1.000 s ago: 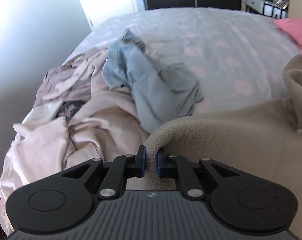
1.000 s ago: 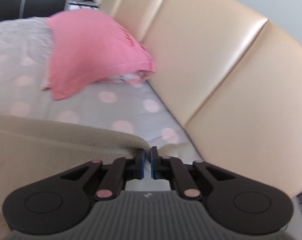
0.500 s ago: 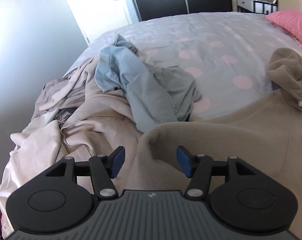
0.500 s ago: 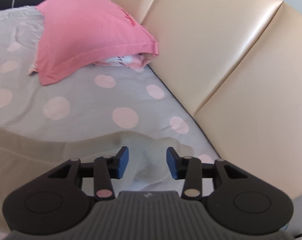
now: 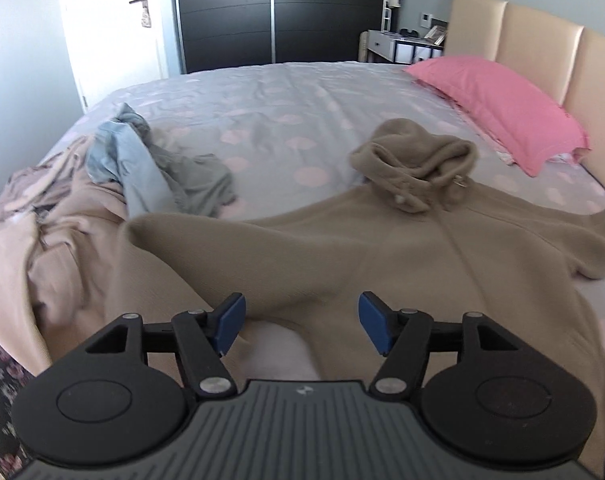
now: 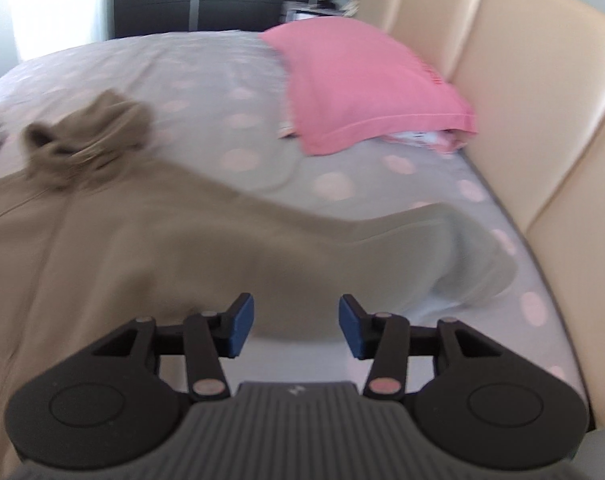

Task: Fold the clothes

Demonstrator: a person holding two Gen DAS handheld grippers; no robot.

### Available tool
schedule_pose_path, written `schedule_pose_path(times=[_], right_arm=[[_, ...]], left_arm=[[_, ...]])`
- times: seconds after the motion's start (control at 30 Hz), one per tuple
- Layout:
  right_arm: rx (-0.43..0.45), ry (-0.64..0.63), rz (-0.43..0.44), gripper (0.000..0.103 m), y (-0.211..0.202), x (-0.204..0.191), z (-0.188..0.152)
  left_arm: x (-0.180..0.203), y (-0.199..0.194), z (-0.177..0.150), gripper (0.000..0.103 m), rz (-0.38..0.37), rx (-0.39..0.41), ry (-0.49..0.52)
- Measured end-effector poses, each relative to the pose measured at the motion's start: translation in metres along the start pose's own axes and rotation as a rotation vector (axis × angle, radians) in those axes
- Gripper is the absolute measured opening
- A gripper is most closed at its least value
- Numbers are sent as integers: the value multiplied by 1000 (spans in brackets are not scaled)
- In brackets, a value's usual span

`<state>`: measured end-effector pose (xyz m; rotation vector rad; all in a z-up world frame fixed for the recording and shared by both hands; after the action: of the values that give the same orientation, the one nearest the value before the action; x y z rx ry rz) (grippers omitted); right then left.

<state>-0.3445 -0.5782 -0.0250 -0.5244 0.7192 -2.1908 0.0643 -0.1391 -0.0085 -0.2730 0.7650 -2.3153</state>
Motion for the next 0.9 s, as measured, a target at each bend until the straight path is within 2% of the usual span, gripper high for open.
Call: schedule_pose_path(times=[0.2,0.4,0.53,0.67,0.73,0.8,0.9], right_arm=[[-100,-46,162,51,-34,-44,-64],[-288,-3,281,51,-40,-60,-124],[-390,-69,284,51,-36,-79,-160],[-453,-24,299,50,-20,-86,-182],[-453,-48,271,27,-17,-89,-183],[-447,-34,263,13,-24,-83,-178],[-428,24,265,10,-47,-64,-161]], left_arm=[[41,-19,-31,61,-75,-22,21],[75,-17,-62,61,-144,-75,14],[90,-16,-75,61,-165,-99,10],[95,-16,-79,61,-169,-107,10],[94,-16,-82,61,-157,-111,9],[91,-15,-85,61,-148,-124,3],[85,-14,-87,61,-138,-141,1]])
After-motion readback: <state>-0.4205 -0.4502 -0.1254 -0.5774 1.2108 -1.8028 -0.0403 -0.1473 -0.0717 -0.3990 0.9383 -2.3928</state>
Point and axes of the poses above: each gripper's, at about its wrist camera, not at the fingertips, and y roughly the way its jaws point, x to its right, z to its top, the point moved 2 cm from there along y, roughly the way its jaws point, and after that the axes turned 10 degrees about x, right-handed, at the moved point
